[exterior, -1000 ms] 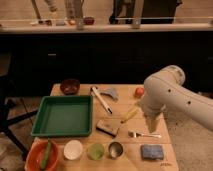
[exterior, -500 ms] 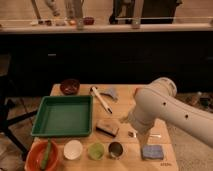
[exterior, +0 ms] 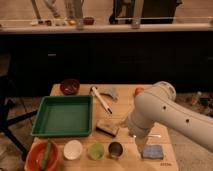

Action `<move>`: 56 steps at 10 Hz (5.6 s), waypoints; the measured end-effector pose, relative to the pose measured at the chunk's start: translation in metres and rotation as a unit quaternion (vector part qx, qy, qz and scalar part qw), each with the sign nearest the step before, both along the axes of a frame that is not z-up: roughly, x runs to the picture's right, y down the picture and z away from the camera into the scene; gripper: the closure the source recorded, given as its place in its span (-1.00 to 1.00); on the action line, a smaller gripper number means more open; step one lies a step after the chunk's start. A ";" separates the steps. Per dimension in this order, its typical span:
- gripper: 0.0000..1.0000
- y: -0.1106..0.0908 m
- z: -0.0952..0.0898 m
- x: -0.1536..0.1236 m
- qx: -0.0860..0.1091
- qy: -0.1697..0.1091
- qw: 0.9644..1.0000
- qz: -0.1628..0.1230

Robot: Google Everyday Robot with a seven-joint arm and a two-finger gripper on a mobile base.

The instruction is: Place pepper in tray

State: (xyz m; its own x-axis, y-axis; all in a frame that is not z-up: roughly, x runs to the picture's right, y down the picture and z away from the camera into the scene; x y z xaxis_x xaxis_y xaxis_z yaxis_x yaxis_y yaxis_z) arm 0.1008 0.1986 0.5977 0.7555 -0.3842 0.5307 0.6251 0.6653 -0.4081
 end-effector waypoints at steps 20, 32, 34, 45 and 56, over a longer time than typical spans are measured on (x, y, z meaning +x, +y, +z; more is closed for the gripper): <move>-0.60 0.088 -0.025 -0.266 0.032 -0.245 0.952 -0.181; -0.60 0.099 -0.020 -0.301 0.044 -0.261 0.943 -0.200; -0.60 0.102 -0.015 -0.335 0.048 -0.271 0.936 -0.221; -0.60 0.129 0.023 -0.404 0.084 -0.271 0.924 -0.257; -0.53 0.126 0.044 -0.429 0.087 -0.290 0.916 -0.262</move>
State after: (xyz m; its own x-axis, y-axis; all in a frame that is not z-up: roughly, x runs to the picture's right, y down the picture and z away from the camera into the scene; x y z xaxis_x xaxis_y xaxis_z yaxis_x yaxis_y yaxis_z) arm -0.3284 0.3249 0.6414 0.0534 -0.7296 0.6818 0.9554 0.2358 0.1775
